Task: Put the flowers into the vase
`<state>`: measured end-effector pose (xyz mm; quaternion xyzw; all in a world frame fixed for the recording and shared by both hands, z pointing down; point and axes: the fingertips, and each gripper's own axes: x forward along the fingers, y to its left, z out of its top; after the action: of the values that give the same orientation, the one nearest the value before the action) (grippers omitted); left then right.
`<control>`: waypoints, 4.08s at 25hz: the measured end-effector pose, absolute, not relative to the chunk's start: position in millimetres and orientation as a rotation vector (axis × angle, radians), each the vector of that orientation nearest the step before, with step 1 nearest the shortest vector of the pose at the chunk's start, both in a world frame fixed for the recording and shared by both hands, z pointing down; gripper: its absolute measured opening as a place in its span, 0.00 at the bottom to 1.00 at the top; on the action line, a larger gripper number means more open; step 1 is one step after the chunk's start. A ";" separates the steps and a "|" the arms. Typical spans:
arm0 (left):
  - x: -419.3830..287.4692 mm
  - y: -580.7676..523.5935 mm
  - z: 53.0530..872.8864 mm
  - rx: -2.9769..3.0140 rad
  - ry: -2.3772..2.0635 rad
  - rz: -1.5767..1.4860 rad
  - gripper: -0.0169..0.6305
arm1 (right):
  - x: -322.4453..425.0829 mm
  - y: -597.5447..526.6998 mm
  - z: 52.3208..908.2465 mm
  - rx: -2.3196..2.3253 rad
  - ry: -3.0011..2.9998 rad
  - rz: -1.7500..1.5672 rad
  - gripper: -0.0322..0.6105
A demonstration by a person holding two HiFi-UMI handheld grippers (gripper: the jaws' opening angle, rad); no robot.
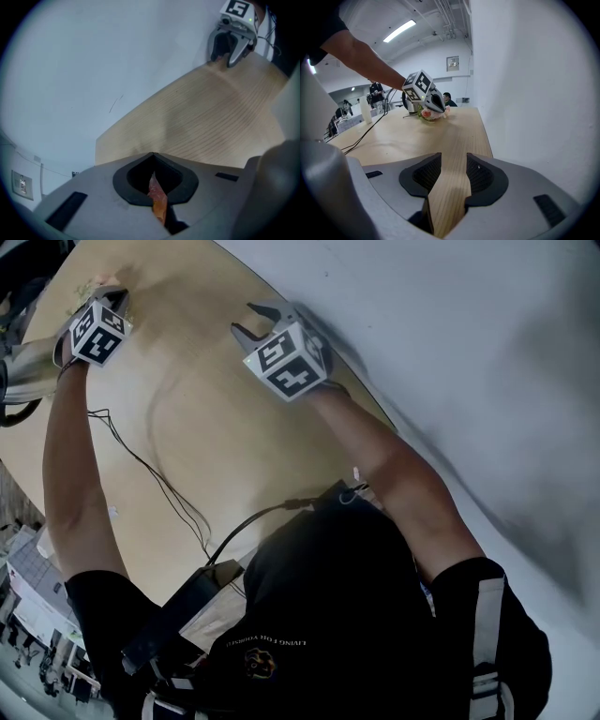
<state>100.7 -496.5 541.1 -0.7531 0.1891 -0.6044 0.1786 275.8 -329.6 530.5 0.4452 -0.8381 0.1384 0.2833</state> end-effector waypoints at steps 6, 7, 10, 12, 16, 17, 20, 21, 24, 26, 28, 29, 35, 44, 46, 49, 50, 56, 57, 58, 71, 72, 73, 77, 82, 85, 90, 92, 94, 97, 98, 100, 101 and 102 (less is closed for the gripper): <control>91.4 -492.0 527.3 -2.120 0.566 -1.703 0.03 | 267.1 -326.0 525.4 1.179 -2.252 0.355 0.30; 90.1 -491.3 524.5 -2.120 0.569 -1.700 0.03 | 265.5 -325.1 524.7 1.176 -2.252 0.354 0.30; 86.6 -487.9 516.5 -2.116 0.573 -1.686 0.03 | 258.9 -323.0 523.2 1.166 -2.258 0.348 0.30; 82.4 -485.4 512.4 -2.102 0.579 -1.684 0.03 | 253.2 -322.3 522.5 1.160 -2.268 0.335 0.30; 74.6 -478.5 498.1 -2.074 0.592 -1.679 0.03 | 244.6 -318.6 515.5 1.147 -2.286 0.310 0.30; 73.1 -476.8 493.1 -2.070 0.593 -1.673 0.03 | 242.7 -317.5 512.9 1.143 -2.288 0.306 0.30; 70.8 -473.7 476.1 -2.058 0.602 -1.658 0.03 | 238.8 -314.8 504.7 1.130 -2.295 0.296 0.30; 71.8 -472.5 471.0 -2.052 0.607 -1.654 0.03 | 238.9 -313.9 503.3 1.126 -2.300 0.291 0.30; 76.5 -465.8 467.8 -2.025 0.618 -1.643 0.03 | 239.8 -309.5 512.2 1.119 -2.321 0.276 0.30; 78.1 -461.1 470.7 -2.007 0.622 -1.635 0.03 | 238.1 -307.2 522.8 1.113 -2.336 0.269 0.30; 77.5 -457.0 467.3 -1.992 0.627 -1.630 0.03 | 234.3 -306.4 525.9 1.102 -2.351 0.262 0.30; 76.8 -455.5 464.1 -1.985 0.629 -1.628 0.03 | 232.0 -306.6 525.2 1.097 -2.357 0.257 0.30; 70.4 -444.6 440.3 -1.967 0.633 -1.587 0.03 | 212.7 -305.9 514.4 1.060 -2.384 0.227 0.30; 63.6 -420.9 415.3 -1.922 0.636 -1.514 0.03 | 182.0 -305.5 519.6 1.015 -2.423 0.174 0.30; 64.7 -410.7 412.3 -1.896 0.640 -1.498 0.03 | 176.3 -302.9 526.6 1.011 -2.445 0.157 0.30; 66.3 -395.3 397.8 -1.867 0.652 -1.472 0.03 | 170.6 -302.0 525.4 0.997 -2.472 0.129 0.31; 61.1 -390.0 391.5 -1.859 0.656 -1.464 0.03 | 164.6 -302.0 522.1 0.993 -2.479 0.121 0.30; -4.2 -357.7 365.6 -1.828 0.659 -1.451 0.03 | 99.6 -306.5 499.4 0.971 -2.508 0.094 0.31; -12.0 -354.4 359.4 -1.823 0.662 -1.451 0.03 | 92.4 -311.1 491.0 0.967 -2.512 0.078 0.31; -19.0 -351.5 352.4 -1.819 0.666 -1.451 0.03 | 85.7 -316.1 481.4 0.961 -2.517 0.060 0.31; -84.2 -275.6 279.0 -1.764 0.724 -1.426 0.03 | -27.1 -307.4 419.1 0.690 -2.405 -0.438 0.31; -88.7 -269.2 274.3 -1.761 0.730 -1.421 0.03 | -36.4 -305.3 418.6 0.660 -2.378 -0.497 0.30; -93.2 -263.2 270.2 -1.759 0.735 -1.416 0.03 | -45.2 -303.5 417.7 0.636 -2.355 -0.548 0.31; -110.6 -241.4 256.6 -1.758 0.750 -1.407 0.03 | -78.9 -297.2 403.4 0.572 -2.307 -0.678 0.30; -120.5 -230.5 255.3 -1.765 0.786 -1.420 0.03 | -107.4 -294.0 400.5 0.479 -2.278 -0.796 0.30; -127.8 -221.4 257.5 -1.766 0.795 -1.425 0.03 | -126.3 -285.4 403.5 0.435 -2.272 -0.842 0.30; -145.8 -205.0 255.0 -1.769 0.809 -1.419 0.03 | -165.3 -269.4 405.1 0.360 -2.256 -0.932 0.30; -149.7 -200.6 256.9 -1.766 0.812 -1.415 0.03 | -176.8 -265.3 410.6 0.342 -2.250 -0.965 0.30; -154.0 -196.2 255.6 -1.764 0.817 -1.412 0.03 | -187.7 -262.1 411.8 0.331 -2.243 -1.003 0.30; -161.2 -188.5 246.0 -1.766 0.830 -1.408 0.03 | -200.2 -256.1 402.2 0.324 -2.233 -1.059 0.26; -163.8 -185.5 243.6 -1.767 0.836 -1.407 0.03 | -202.8 -253.6 398.4 0.328 -2.232 -1.080 0.18; -169.5 -179.5 240.7 -1.768 0.854 -1.404 0.03 | -206.7 -248.1 393.6 0.336 -2.233 -1.113 0.12; -172.5 -176.7 238.8 -1.769 0.867 -1.400 0.03 | -208.2 -245.8 392.1 0.337 -2.234 -1.121 0.11; -175.7 -174.3 236.3 -1.769 0.881 -1.397 0.03 | -209.3 -244.3 390.3 0.337 -2.234 -1.127 0.11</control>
<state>-175.7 -174.3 236.3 -0.6840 0.3406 -0.5400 0.3529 -209.3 -244.3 390.3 0.1273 -0.8431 -0.4253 0.3035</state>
